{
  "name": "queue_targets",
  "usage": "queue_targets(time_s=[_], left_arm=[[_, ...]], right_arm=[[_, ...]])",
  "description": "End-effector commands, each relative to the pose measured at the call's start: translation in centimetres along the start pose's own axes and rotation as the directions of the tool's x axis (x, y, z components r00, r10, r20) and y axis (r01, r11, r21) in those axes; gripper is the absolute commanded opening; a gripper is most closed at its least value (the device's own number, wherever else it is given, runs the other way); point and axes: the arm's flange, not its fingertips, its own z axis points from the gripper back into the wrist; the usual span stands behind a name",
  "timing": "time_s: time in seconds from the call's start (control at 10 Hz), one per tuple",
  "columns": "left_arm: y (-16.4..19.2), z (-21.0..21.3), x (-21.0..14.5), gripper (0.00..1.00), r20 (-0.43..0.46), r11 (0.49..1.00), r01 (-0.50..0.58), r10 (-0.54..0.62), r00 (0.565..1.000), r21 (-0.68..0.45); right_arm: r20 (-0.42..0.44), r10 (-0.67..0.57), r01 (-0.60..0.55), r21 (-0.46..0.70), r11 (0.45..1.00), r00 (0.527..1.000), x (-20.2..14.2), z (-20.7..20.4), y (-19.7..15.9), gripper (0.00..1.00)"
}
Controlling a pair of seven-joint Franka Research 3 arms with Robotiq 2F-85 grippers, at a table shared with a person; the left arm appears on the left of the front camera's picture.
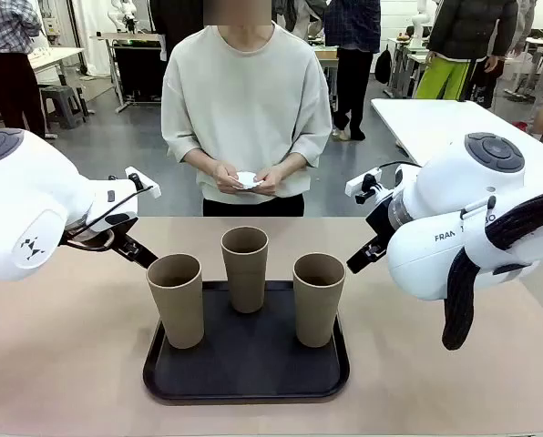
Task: Place coasters on the table and set cups on them.
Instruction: Pick up one Reusable plastic cup and place it on a coaster set by the human.
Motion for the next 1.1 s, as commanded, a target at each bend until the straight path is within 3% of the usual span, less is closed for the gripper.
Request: queue_targets(time_s=[0.0,1.0], left_arm=[[-0.01,0.0,0.0,1.0,0.0,1.0,0.0,0.0,1.0,0.0],[-0.01,0.0,0.0,1.0,0.0,1.0,0.0,0.0,1.0,0.0]], right_arm=[[0.0,0.0,0.0,0.0,1.0,1.0,0.0,0.0,0.0,1.0],[0.0,0.0,0.0,0.0,1.0,1.0,0.0,0.0,-0.01,1.0]])
